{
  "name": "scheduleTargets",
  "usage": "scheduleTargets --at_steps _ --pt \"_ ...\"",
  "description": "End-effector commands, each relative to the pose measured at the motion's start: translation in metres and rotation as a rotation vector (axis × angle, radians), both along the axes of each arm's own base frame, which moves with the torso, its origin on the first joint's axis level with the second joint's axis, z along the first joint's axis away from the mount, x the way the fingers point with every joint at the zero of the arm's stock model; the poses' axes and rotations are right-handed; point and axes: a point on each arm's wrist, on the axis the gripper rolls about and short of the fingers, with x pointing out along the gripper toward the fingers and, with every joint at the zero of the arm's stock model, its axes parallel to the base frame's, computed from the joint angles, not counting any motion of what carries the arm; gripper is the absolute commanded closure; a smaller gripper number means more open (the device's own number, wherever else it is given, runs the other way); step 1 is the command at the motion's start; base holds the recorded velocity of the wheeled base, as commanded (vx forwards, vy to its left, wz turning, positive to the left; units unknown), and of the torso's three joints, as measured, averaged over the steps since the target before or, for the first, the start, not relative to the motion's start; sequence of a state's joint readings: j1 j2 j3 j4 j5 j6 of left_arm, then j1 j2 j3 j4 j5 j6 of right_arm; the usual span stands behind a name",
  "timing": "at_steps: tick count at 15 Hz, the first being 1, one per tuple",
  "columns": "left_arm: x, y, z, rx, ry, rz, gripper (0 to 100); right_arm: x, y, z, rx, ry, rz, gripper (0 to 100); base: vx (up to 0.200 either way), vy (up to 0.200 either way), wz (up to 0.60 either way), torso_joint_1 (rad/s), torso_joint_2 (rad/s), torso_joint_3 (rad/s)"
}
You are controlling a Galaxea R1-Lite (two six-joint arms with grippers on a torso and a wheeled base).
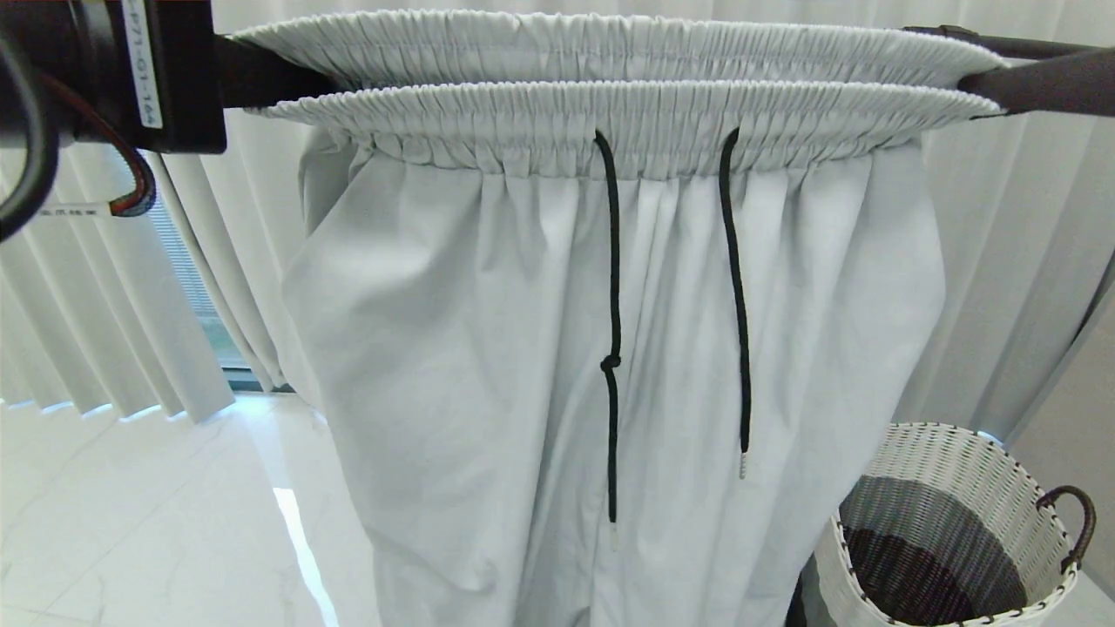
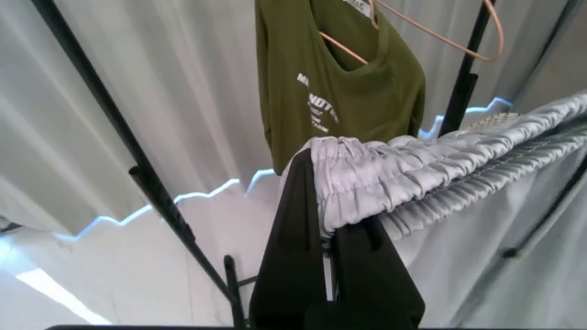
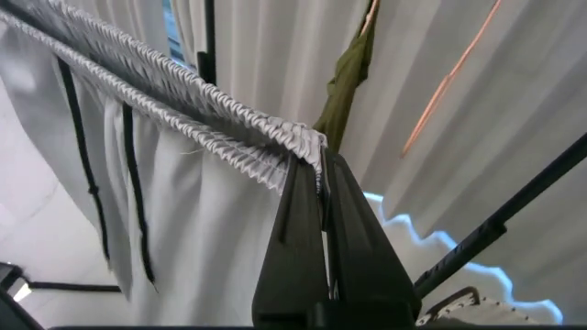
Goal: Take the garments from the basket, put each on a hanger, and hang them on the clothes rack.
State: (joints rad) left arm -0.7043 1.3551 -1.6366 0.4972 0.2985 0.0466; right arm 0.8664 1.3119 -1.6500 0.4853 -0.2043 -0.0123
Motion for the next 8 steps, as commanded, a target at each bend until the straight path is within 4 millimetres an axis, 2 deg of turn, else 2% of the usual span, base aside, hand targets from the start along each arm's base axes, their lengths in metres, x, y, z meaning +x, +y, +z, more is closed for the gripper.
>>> scheduleTargets --at_steps 1,3,5,8 --pt "0.002 -0.002 0.000 0.001 0.002 -0.002 100 0.008 0.008 0.006 -0.009 0.002 -0.003 100 0.000 0.000 0.00 0.000 0.00 0.000" --pt "0.000 -0.003 0.000 -0.003 0.004 -0.015 100 0.004 -0.007 0.007 -0.097 0.029 -0.040 100 0.000 0.000 0.00 0.000 0.00 0.000" --pt "0.001 -0.005 0.002 -0.028 -0.011 -0.016 100 -0.021 -0.035 0.019 -0.190 0.063 -0.005 100 0.000 0.000 0.00 0.000 0.00 0.000" --pt "0.006 -0.018 0.005 -0.058 -0.045 -0.052 100 -0.050 -0.053 0.012 -0.232 0.185 0.291 100 0.000 0.000 0.00 0.000 0.00 0.000"
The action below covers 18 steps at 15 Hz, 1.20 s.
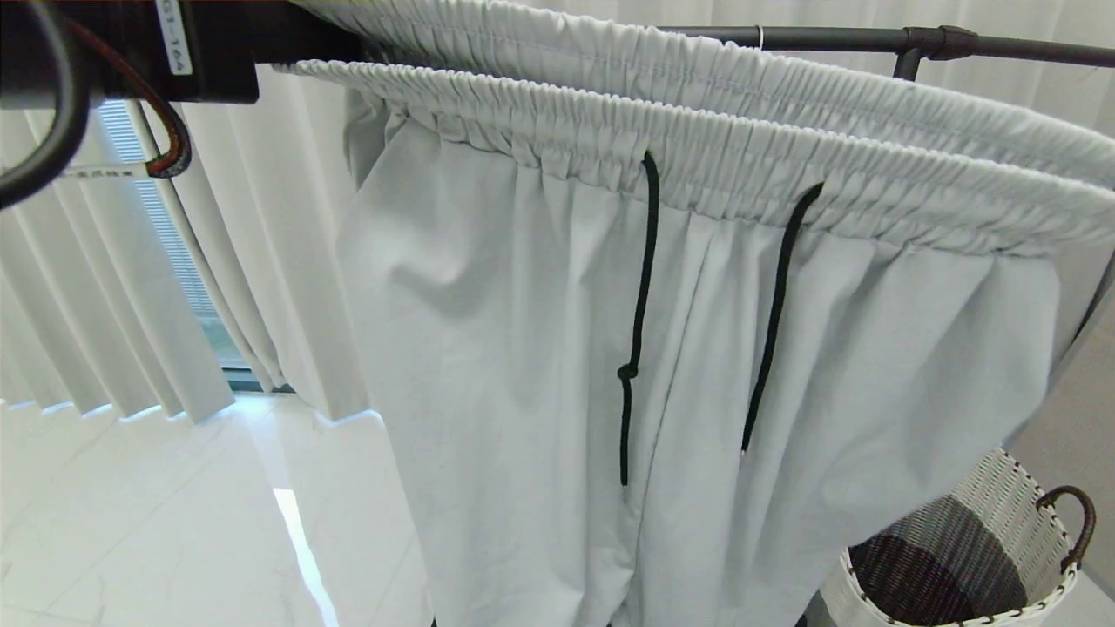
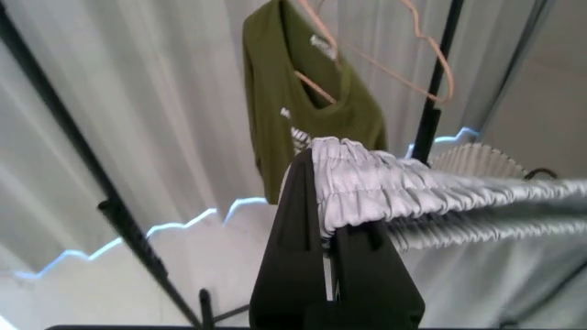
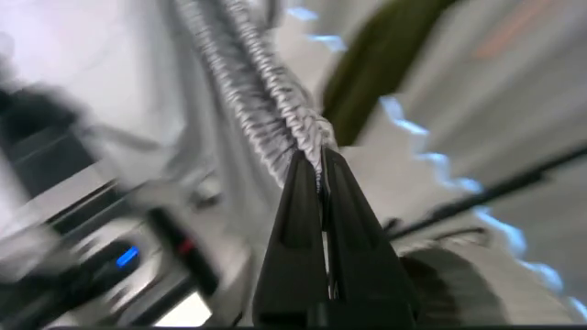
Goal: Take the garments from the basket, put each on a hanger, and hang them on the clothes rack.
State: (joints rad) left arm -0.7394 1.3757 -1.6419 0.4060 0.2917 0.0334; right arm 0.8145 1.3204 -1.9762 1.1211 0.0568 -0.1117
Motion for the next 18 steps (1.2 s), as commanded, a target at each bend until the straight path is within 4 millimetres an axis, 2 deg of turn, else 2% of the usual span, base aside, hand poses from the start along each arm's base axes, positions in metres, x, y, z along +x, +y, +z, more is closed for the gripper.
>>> scheduleTargets --at_steps 1,5,8,10,12,13,15,16,18 --pt "0.005 -0.011 -0.002 0.000 0.000 -0.023 100 -0.022 -0.011 0.001 0.016 0.036 0.157 100 0.000 0.000 0.00 0.000 0.00 0.000" --pt "0.011 -0.021 -0.004 -0.004 -0.007 -0.037 100 -0.035 0.000 -0.002 -0.002 0.078 0.373 100 0.000 0.000 0.00 0.000 0.00 0.000" --pt "0.007 -0.017 -0.004 -0.002 -0.007 -0.036 100 -0.034 0.002 -0.002 -0.006 0.084 0.365 100 0.000 0.000 0.00 0.000 0.00 0.000" --pt "-0.007 -0.002 -0.012 0.045 0.041 -0.032 100 -0.028 -0.002 -0.006 -0.023 0.087 0.275 100 0.000 0.000 0.00 0.000 0.00 0.000" --pt "-0.023 0.012 -0.015 0.083 0.103 -0.038 100 -0.017 -0.002 -0.008 -0.020 0.068 0.155 100 0.000 0.000 0.00 0.000 0.00 0.000" --pt "-0.033 0.017 -0.017 0.056 0.154 -0.048 100 -0.002 0.002 -0.006 0.024 0.030 0.074 100 0.000 0.000 0.00 0.000 0.00 0.000" --pt "-0.046 0.022 -0.017 0.004 0.214 -0.071 100 0.018 0.012 -0.001 0.087 -0.034 0.024 100 0.000 0.000 0.00 0.000 0.00 0.000" --pt "-0.056 0.024 -0.016 -0.072 0.259 -0.103 100 0.039 0.028 0.002 0.136 -0.087 0.000 100 0.000 0.000 0.00 0.000 0.00 0.000" --pt "-0.070 0.029 -0.011 -0.170 0.300 -0.179 100 0.060 0.045 0.007 0.205 -0.151 0.024 100 0.000 0.000 0.00 0.000 0.00 0.000"
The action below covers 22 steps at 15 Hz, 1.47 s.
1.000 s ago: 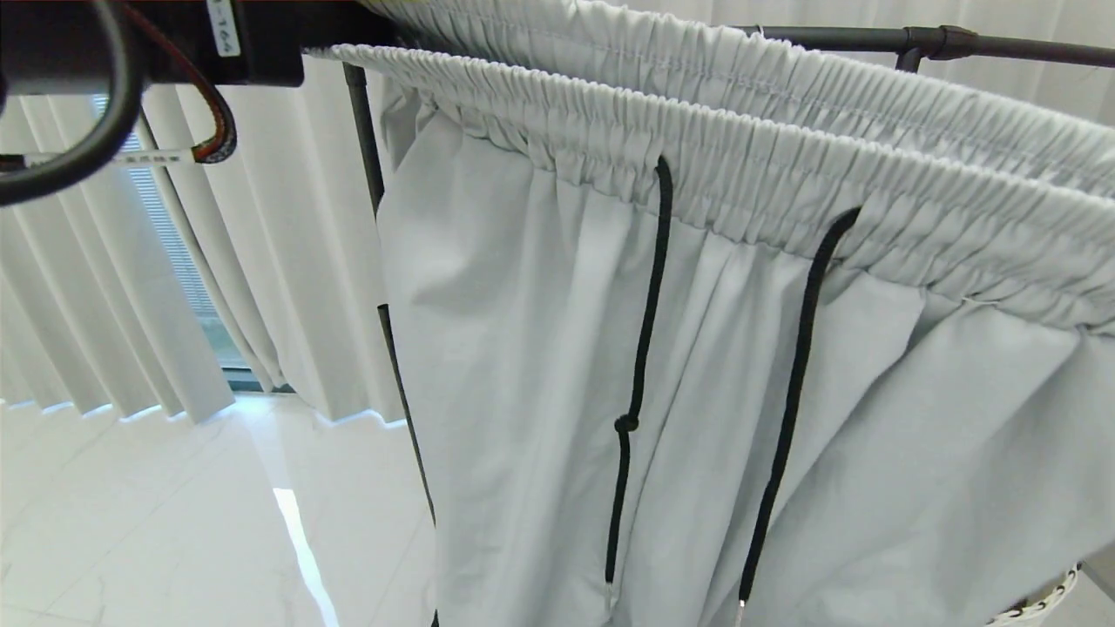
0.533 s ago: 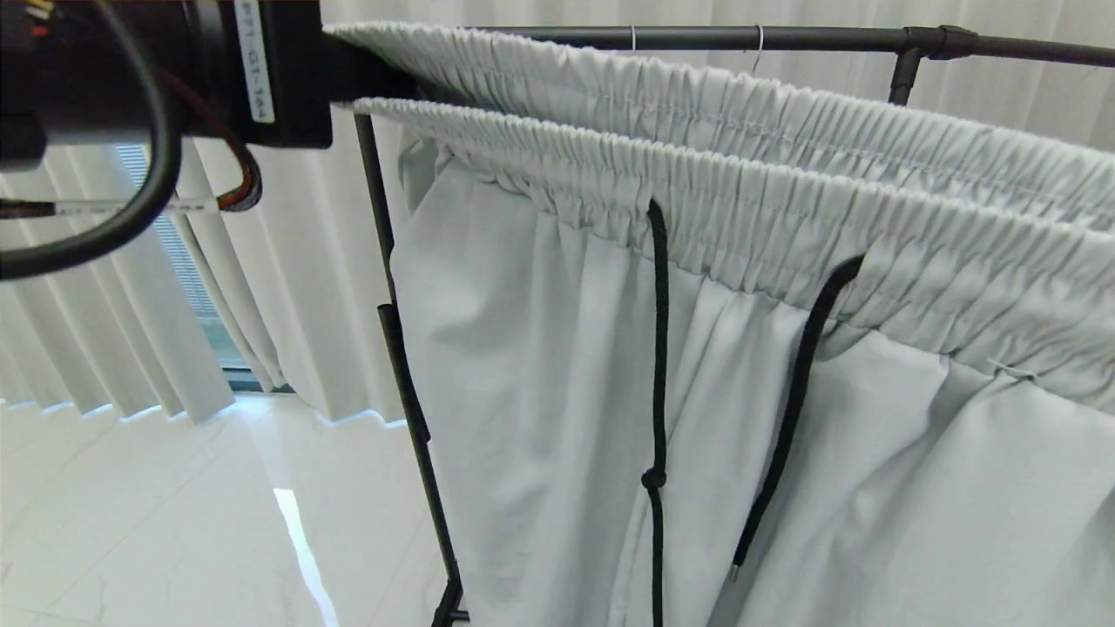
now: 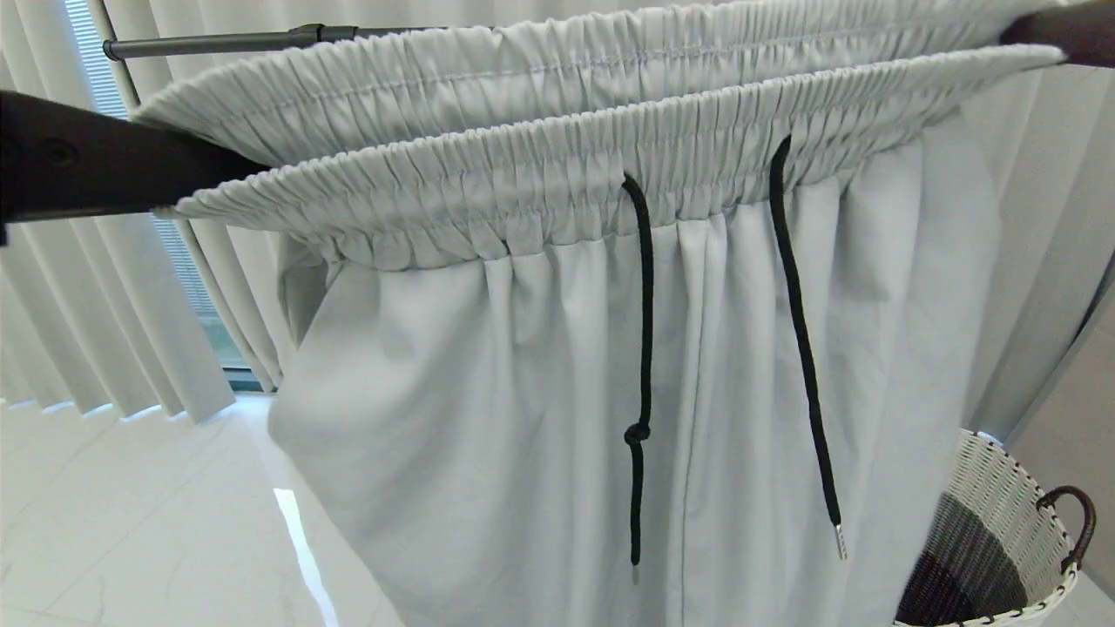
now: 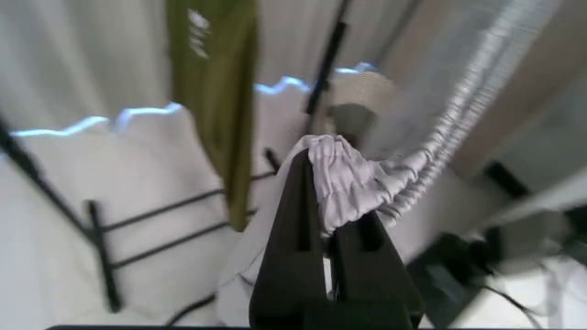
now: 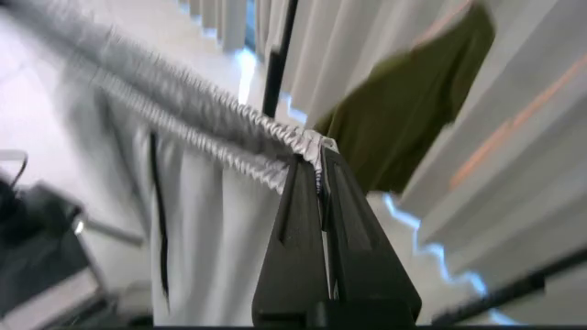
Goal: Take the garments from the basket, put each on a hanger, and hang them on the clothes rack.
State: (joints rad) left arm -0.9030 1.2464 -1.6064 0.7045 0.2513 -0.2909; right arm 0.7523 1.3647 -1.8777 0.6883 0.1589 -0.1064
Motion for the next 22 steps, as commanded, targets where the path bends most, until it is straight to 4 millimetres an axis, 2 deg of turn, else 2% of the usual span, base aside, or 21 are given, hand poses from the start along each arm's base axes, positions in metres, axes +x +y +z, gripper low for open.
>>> scheduleTargets --at_steps 1,5,7,10,11,13,14,18,20,22 --pt "-0.023 0.012 0.005 -0.074 0.012 -0.088 100 0.032 0.025 -0.009 -0.011 0.016 0.001 100 0.000 0.000 0.00 0.000 0.00 0.000" --pt "-0.047 0.014 0.003 -0.138 0.077 -0.258 100 0.043 0.035 -0.010 0.009 -0.005 0.007 100 0.000 0.000 0.00 0.000 0.00 0.000" --pt "-0.048 0.015 0.003 -0.139 0.078 -0.260 100 0.043 0.035 -0.010 0.008 -0.004 0.001 100 0.000 0.000 0.00 0.000 0.00 0.000" --pt "-0.046 0.025 -0.028 -0.003 0.057 -0.166 100 0.043 0.026 -0.011 -0.009 0.013 -0.037 100 0.000 0.000 0.00 0.000 0.00 0.000" --pt "-0.048 0.030 -0.033 0.029 0.038 -0.172 100 0.040 0.020 -0.013 -0.025 0.032 -0.052 100 0.000 0.000 0.00 0.000 0.00 0.000" --pt "-0.046 0.029 -0.031 0.054 -0.002 -0.175 100 0.036 0.007 -0.017 -0.068 0.082 -0.092 100 0.000 0.000 0.00 0.000 0.00 0.000" --pt "-0.039 0.023 -0.027 0.059 -0.030 -0.135 100 0.034 0.002 -0.018 -0.080 0.100 -0.109 100 0.000 0.000 0.00 0.000 0.00 0.000" --pt "0.017 -0.007 -0.013 0.066 -0.168 0.059 100 0.016 -0.018 -0.017 -0.097 0.128 -0.141 100 0.000 0.000 0.00 0.000 0.00 0.000" --pt "0.022 -0.012 -0.014 0.068 -0.164 0.061 100 0.002 -0.027 -0.022 -0.129 0.173 -0.129 100 0.000 0.000 0.00 0.000 0.00 0.000" --pt "0.023 -0.016 -0.028 0.101 -0.131 0.046 100 -0.002 -0.029 -0.032 -0.155 0.210 -0.128 100 0.000 0.000 0.00 0.000 0.00 0.000"
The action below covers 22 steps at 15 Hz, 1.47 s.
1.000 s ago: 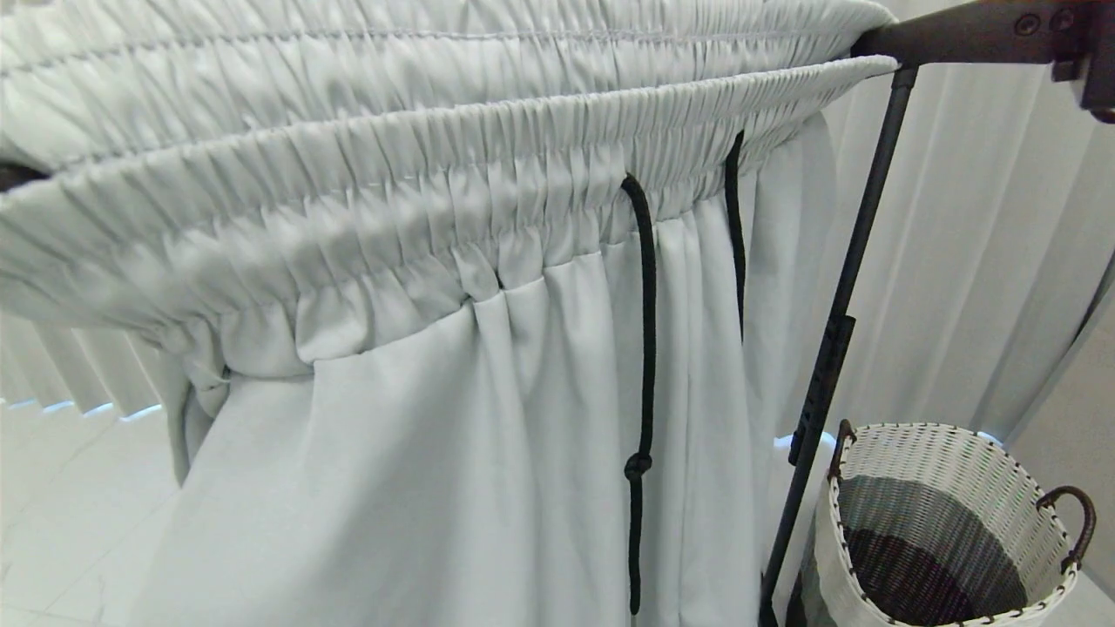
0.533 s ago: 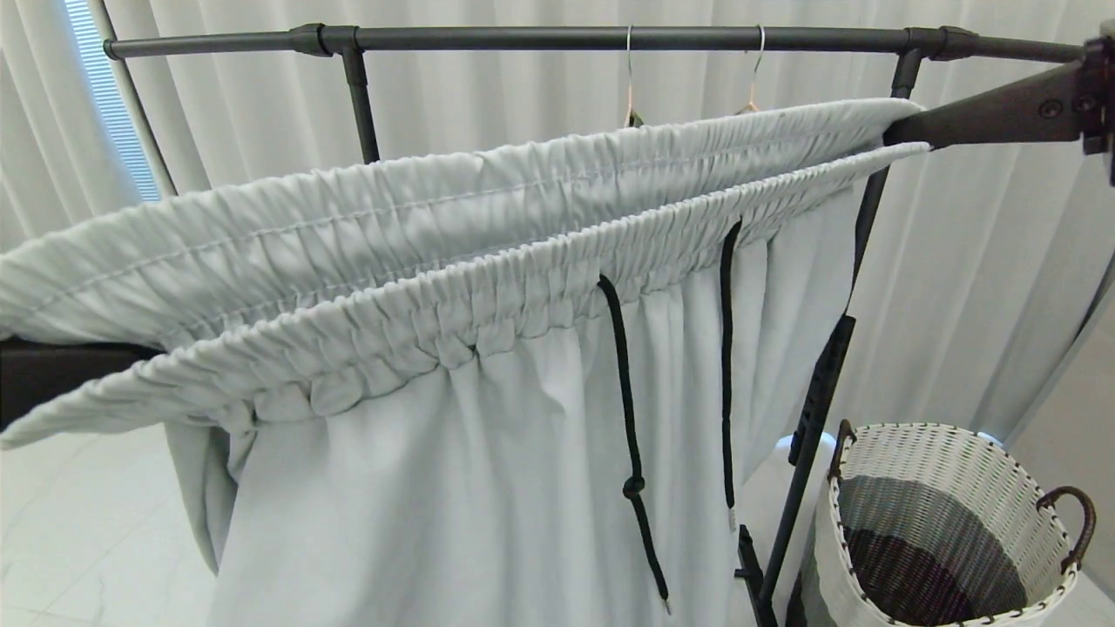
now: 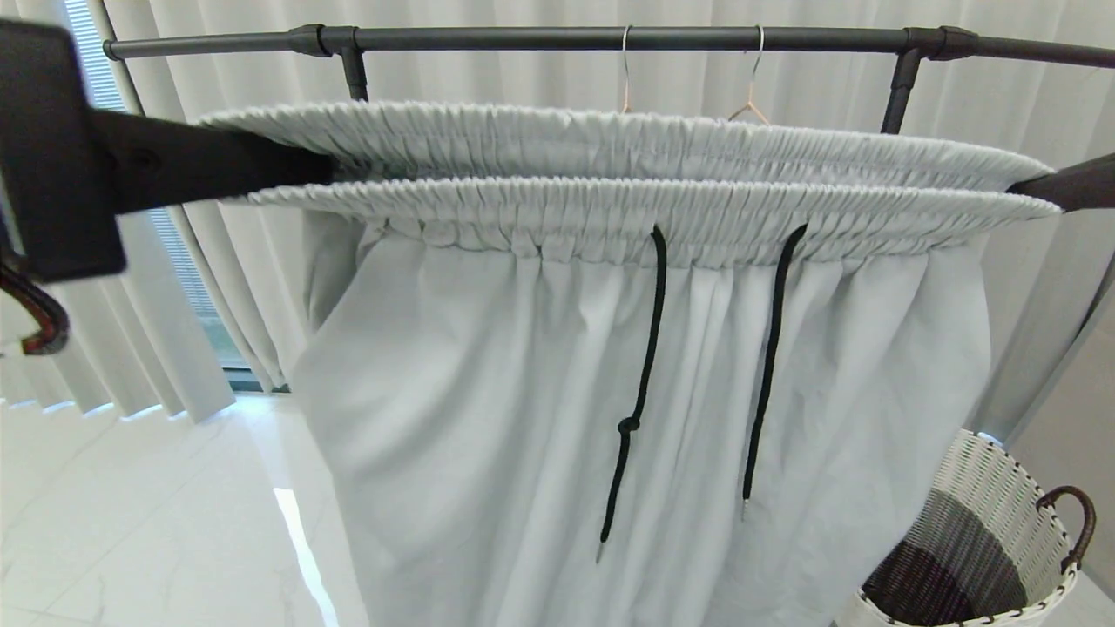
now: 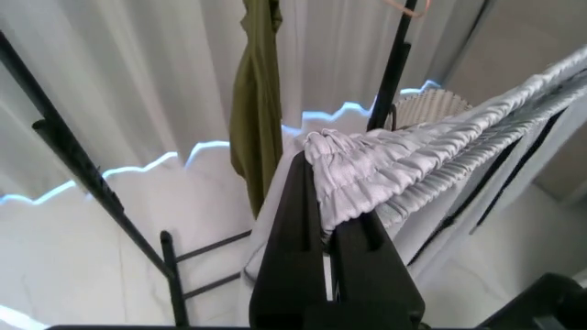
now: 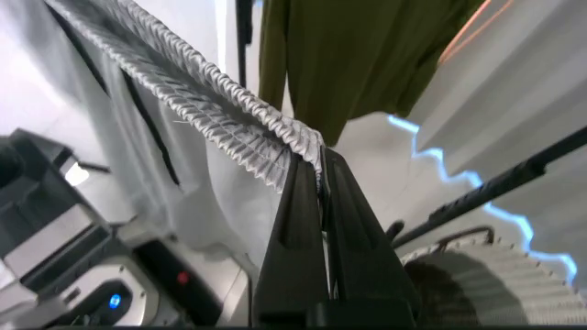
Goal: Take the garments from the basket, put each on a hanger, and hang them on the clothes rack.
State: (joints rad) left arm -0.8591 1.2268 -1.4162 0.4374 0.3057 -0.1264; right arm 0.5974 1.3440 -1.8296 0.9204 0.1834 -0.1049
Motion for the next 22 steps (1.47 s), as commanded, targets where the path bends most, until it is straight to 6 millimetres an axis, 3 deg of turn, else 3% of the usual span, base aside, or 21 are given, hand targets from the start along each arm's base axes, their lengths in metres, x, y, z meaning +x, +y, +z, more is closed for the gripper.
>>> scheduleTargets --at_steps 1,5,10,11,18,22 --pt "0.007 -0.009 -0.012 0.040 0.037 -0.001 100 -0.009 -0.006 -0.005 0.002 0.009 0.000 100 0.000 0.000 0.00 0.000 0.00 0.000" --pt "0.005 -0.008 -0.002 0.006 0.015 -0.028 100 -0.008 -0.002 -0.006 0.055 0.032 -0.006 100 0.000 0.000 0.00 0.000 0.00 0.000" --pt "0.005 -0.008 -0.002 0.003 0.018 -0.043 100 -0.006 0.000 -0.011 0.041 0.055 -0.001 100 0.000 0.000 0.00 0.000 0.00 0.000" --pt "0.005 -0.008 -0.002 0.003 0.018 -0.043 100 -0.007 0.000 -0.012 0.039 0.058 -0.001 0 0.000 0.000 0.00 0.000 0.00 0.000" --pt "0.008 -0.005 -0.004 0.039 0.005 0.014 100 -0.006 -0.001 -0.014 0.024 0.059 -0.033 0 0.000 0.000 0.00 0.000 0.00 0.000" --pt "0.021 0.030 -0.027 0.283 -0.031 0.255 100 0.003 -0.004 -0.033 -0.149 0.043 -0.315 0 0.000 0.000 0.00 0.000 0.00 0.000"
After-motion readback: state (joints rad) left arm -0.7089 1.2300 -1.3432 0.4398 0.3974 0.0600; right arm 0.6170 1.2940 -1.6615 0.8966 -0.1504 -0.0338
